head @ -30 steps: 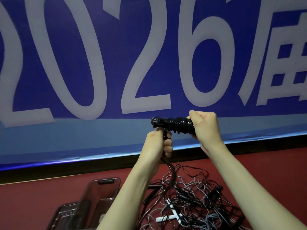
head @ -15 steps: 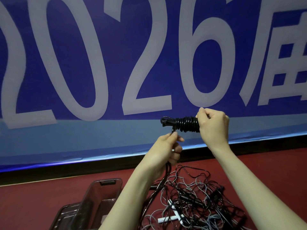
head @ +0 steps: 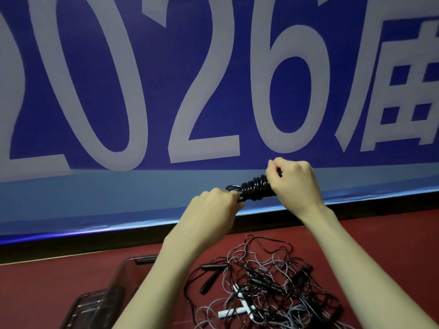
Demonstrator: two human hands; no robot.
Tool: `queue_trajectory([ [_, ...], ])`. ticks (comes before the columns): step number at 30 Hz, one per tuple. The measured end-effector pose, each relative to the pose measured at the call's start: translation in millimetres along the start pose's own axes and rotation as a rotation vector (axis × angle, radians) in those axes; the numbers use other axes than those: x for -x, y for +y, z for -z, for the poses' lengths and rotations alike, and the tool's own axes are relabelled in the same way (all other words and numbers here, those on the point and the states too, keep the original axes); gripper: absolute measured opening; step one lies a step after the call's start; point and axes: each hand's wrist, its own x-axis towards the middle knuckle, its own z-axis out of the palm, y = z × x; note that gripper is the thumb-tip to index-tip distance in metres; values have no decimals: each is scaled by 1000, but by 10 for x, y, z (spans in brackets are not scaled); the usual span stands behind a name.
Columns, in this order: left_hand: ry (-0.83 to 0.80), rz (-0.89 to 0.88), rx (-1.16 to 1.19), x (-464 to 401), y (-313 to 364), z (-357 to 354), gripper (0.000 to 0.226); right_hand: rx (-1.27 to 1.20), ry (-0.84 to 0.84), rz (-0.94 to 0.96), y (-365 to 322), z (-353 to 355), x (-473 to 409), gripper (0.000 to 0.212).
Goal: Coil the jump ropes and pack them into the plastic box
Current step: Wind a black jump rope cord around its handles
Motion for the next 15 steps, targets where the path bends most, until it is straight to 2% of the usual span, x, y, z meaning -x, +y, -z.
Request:
queue_trajectory([
  [8, -7, 58, 59, 21, -52, 57, 34, 166, -398, 54, -151, 257, -39, 44],
  [11, -58, -4, 143, 50, -136, 3, 22, 61, -535, 93, -152, 303, -29, 47],
  [13, -119, -45, 364, 63, -212, -59, 19, -109, -593, 84, -118, 294, -26, 47],
  [15, -134, -61, 721, 71, -210, -66, 19, -319, -643, 22, -105, 304, -17, 44],
])
